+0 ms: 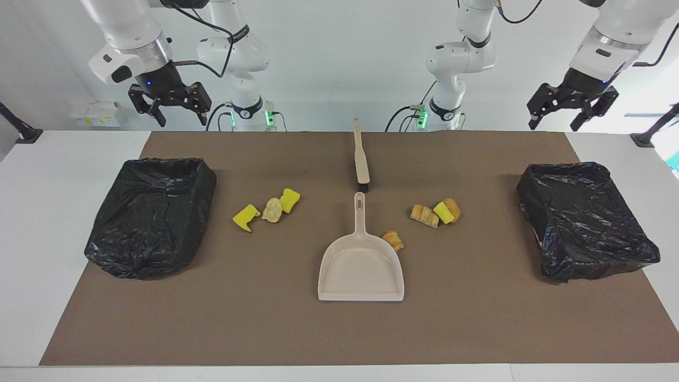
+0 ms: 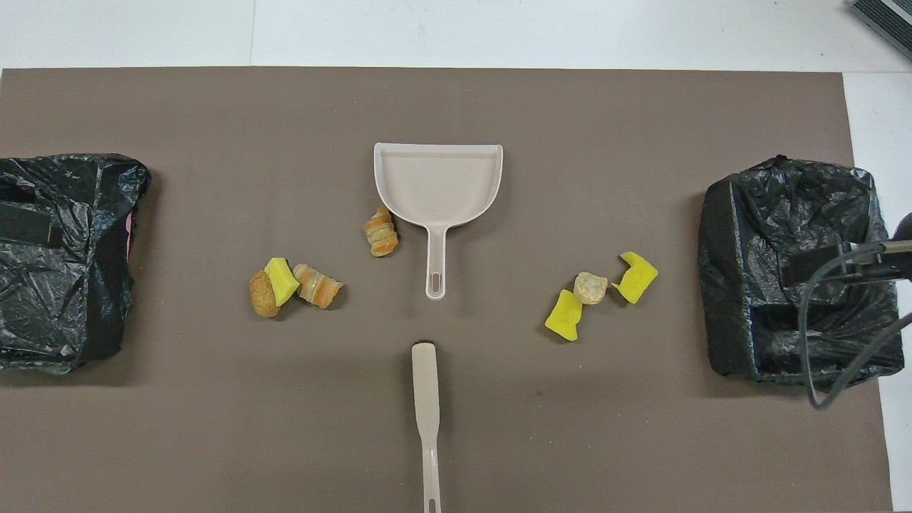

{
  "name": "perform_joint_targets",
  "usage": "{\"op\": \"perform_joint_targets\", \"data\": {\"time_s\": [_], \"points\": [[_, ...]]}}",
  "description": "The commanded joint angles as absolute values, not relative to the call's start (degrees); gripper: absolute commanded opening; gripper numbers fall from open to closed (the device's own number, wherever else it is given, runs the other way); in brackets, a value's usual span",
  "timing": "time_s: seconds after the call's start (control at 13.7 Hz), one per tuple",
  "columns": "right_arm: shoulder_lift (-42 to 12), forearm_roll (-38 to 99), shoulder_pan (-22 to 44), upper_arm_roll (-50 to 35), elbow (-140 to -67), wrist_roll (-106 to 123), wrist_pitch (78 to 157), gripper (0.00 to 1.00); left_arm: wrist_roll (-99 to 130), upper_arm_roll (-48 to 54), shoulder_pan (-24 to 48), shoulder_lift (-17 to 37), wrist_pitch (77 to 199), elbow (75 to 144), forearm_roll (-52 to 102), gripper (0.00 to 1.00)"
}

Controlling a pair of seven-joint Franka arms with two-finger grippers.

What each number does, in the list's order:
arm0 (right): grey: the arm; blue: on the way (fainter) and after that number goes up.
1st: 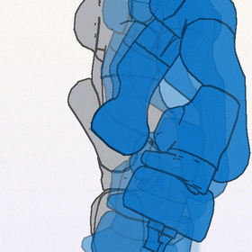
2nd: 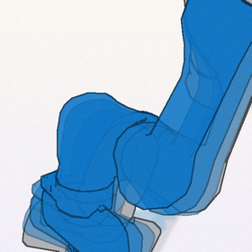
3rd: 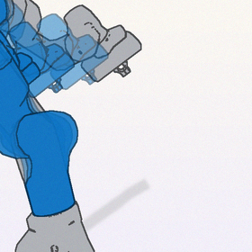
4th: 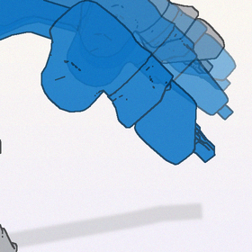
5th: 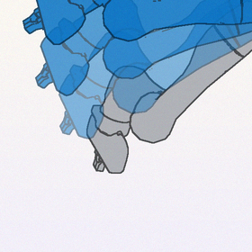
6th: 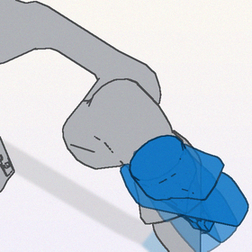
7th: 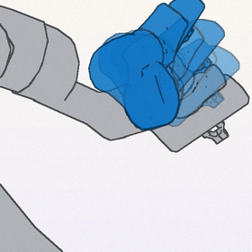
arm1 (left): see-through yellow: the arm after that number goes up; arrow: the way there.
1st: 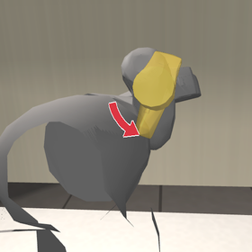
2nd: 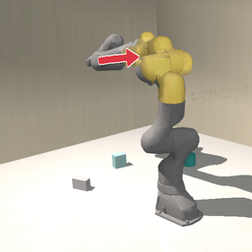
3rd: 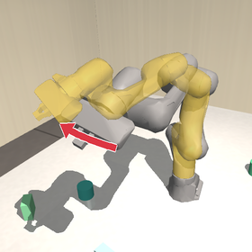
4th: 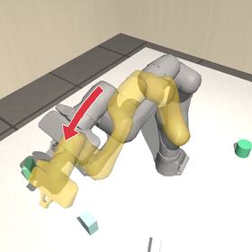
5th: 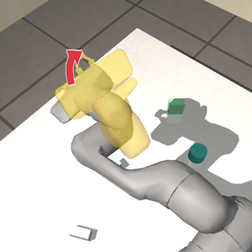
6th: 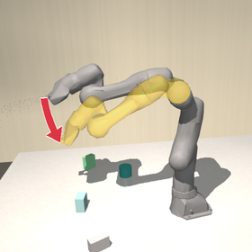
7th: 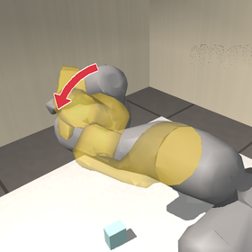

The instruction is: Sweep and dump trash in bin

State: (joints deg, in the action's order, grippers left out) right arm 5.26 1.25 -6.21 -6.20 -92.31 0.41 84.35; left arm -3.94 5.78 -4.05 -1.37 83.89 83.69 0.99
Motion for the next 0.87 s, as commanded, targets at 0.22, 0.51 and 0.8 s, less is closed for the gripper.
{"op": "perform_joint_targets", "data": {"time_s": [0.22,0.51,0.8], "points": [[5.1,2.29,-6.33,-5.8,-91.76,-1.14,83.23,1.0,-4.04,5.71,-4.04,-1.76,82.97,83.85,1.32,1.0],[5.1,2.29,-6.33,-5.89,-91.76,-1.14,83.32,1.0,-3.6,5.89,-3.87,-2.46,82.62,84.63,1.41,1.0],[5.1,2.29,-6.33,-5.8,-91.76,-1.06,83.41,1.0,-3.69,6.06,-3.69,-3.51,82.62,86.13,1.41,1.0]]}}
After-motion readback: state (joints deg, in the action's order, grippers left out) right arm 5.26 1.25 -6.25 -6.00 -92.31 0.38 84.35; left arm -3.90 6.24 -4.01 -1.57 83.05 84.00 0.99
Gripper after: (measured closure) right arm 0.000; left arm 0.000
